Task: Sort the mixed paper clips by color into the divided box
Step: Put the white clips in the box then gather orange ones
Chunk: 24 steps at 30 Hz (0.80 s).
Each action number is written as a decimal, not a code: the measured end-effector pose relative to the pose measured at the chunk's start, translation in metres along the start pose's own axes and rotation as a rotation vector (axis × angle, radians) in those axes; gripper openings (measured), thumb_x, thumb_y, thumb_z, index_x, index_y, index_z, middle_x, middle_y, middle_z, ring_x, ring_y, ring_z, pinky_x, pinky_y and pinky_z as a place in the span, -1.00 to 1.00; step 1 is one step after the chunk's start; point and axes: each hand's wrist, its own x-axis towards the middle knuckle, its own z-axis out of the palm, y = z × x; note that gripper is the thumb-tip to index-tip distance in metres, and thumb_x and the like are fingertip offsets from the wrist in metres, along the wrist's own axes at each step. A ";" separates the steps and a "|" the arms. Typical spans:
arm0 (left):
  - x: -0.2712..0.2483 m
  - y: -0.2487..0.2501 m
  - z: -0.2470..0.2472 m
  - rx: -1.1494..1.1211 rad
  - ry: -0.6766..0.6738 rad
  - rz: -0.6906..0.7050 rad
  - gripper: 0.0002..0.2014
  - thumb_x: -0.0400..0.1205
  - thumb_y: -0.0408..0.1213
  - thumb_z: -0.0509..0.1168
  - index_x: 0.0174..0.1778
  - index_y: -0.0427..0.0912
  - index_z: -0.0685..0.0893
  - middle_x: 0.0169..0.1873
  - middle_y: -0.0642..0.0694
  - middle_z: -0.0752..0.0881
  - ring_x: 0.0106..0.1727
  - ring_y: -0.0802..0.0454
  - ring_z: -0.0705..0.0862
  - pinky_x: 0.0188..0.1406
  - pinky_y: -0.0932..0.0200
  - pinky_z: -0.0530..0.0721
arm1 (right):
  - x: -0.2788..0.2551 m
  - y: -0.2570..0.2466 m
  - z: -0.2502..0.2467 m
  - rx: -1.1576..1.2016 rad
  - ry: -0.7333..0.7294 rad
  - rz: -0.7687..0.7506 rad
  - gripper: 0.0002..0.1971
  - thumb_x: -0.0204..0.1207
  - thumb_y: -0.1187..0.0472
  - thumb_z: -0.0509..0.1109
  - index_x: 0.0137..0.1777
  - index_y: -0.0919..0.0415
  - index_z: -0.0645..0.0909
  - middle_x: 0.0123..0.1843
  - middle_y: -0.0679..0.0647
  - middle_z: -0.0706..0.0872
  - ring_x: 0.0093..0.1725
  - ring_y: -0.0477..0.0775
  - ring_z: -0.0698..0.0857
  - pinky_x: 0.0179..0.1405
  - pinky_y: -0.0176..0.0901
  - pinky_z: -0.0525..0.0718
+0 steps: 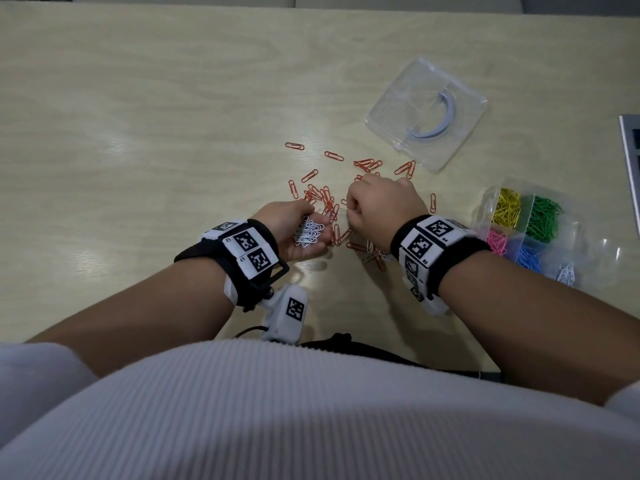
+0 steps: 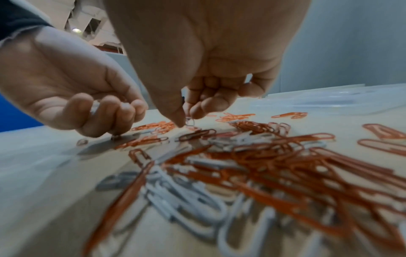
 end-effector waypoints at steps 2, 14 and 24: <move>0.000 0.000 0.000 0.005 0.009 0.014 -0.65 0.75 -0.21 0.06 -0.16 -0.31 0.66 -0.40 -0.24 0.72 -0.40 -0.02 0.72 -0.30 0.13 0.76 | -0.002 -0.003 -0.006 0.160 0.028 -0.036 -0.94 0.52 0.05 0.31 -0.09 -0.03 0.59 -0.11 -0.13 0.55 -0.06 -0.03 0.57 0.16 -0.01 0.44; -0.004 -0.001 -0.010 -0.072 -0.024 -0.037 -0.62 0.75 -0.19 0.03 -0.29 -0.25 0.60 -0.49 -0.18 0.63 -0.44 -0.01 0.64 -0.44 0.22 0.71 | 0.004 -0.015 0.005 0.040 -0.109 -0.012 -0.62 0.55 -0.12 0.30 0.34 -0.10 0.47 0.17 0.00 0.59 0.17 0.11 0.61 0.17 0.05 0.49; -0.007 0.003 -0.023 -0.066 0.007 -0.036 -0.63 0.74 -0.21 0.06 -0.31 -0.25 0.60 -0.46 -0.20 0.65 -0.41 -0.03 0.65 -0.46 0.23 0.71 | 0.014 -0.012 -0.004 0.039 -0.008 0.118 -0.86 0.52 0.15 0.24 0.03 0.06 0.57 0.04 0.01 0.61 0.01 0.14 0.62 0.16 0.05 0.45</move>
